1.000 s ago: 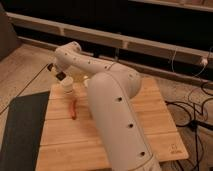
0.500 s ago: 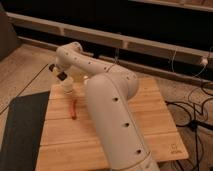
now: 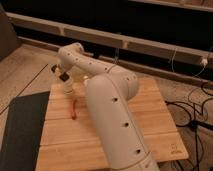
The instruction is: Place the eraser in the ceramic cup
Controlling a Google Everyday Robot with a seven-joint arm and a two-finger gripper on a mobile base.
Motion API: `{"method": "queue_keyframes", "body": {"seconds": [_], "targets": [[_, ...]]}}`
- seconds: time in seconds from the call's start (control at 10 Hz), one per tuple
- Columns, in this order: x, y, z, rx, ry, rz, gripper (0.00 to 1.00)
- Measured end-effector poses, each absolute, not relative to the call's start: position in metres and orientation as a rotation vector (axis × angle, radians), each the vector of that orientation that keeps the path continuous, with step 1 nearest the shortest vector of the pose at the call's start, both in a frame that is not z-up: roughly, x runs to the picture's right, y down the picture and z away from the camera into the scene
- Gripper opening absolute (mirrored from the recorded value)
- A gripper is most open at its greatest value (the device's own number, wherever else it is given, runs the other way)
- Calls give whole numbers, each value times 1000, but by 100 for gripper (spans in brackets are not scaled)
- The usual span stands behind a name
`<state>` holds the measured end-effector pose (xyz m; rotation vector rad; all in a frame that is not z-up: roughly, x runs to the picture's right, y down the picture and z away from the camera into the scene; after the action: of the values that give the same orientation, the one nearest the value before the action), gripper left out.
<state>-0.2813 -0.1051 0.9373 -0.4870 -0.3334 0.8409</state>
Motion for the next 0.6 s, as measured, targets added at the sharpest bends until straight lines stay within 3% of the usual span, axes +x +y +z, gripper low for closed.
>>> {"method": "queue_keyframes", "body": {"seconds": [0.6], "targets": [[-287,-91,945,-519,-331,841,0]]}}
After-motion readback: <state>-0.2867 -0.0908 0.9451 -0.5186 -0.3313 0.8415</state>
